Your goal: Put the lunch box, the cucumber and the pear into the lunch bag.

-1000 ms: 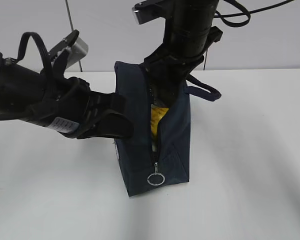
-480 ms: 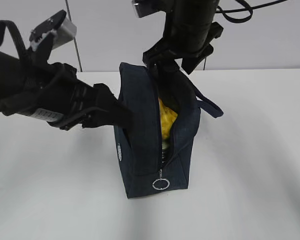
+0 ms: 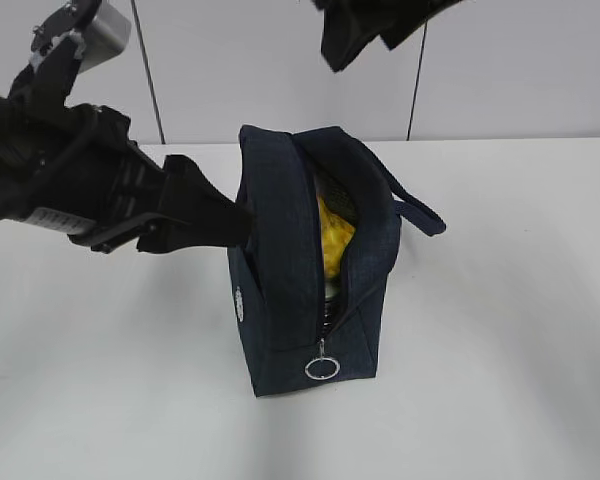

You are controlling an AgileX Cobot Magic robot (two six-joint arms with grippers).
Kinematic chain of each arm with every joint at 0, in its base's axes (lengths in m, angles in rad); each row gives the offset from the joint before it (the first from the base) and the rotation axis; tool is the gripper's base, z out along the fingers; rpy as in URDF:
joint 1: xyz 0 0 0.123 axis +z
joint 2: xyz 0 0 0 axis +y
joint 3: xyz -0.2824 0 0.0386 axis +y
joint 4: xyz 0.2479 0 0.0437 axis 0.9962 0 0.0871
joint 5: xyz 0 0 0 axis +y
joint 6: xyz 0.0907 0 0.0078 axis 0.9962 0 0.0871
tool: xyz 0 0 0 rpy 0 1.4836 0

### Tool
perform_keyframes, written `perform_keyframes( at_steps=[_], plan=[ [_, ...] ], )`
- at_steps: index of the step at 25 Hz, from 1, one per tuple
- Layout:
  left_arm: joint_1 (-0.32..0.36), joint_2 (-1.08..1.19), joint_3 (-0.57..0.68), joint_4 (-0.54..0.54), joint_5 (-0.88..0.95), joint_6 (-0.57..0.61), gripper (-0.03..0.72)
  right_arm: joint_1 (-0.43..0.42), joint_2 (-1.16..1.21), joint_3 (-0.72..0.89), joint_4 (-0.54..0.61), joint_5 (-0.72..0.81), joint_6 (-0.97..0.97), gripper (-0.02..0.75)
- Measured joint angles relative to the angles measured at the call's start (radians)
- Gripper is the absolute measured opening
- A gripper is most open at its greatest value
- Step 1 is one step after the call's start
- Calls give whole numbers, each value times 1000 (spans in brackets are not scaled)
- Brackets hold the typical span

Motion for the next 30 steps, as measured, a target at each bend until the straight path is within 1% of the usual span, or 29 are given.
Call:
perform_keyframes(
  at_steps=[3, 8, 11, 13, 15, 21, 25, 27, 28, 30],
  plan=[
    [-3, 0, 0, 8, 6, 0, 413, 2, -124, 48, 39, 0, -31, 464],
    [-26, 0, 0, 11, 9, -1, 413, 2, -333, 208, 100, 4, -74, 464],
    [-26, 0, 0, 11, 6, -1, 413, 3, -470, 367, 109, 4, -82, 463],
    [-26, 0, 0, 11, 6, -1, 413, 3, -573, 495, 115, -42, -83, 463],
    [-26, 0, 0, 11, 4, -1, 413, 3, -670, 622, 132, -139, -83, 463],
    [-26, 0, 0, 11, -16, -1, 413, 3, -911, 1043, 248, -570, -85, 463],
    [-26, 0, 0, 11, -32, -1, 413, 3, -972, 1268, 271, -822, -85, 463],
    [-26, 0, 0, 11, -32, -1, 413, 3, -980, 1348, 275, -933, -85, 463],
    [-26, 0, 0, 11, -32, -1, 413, 3, -980, 1408, 276, -1030, -85, 463],
    [-26, 0, 0, 11, -32, -1, 413, 3, -980, 1480, 281, -1153, -85, 463]
  ],
)
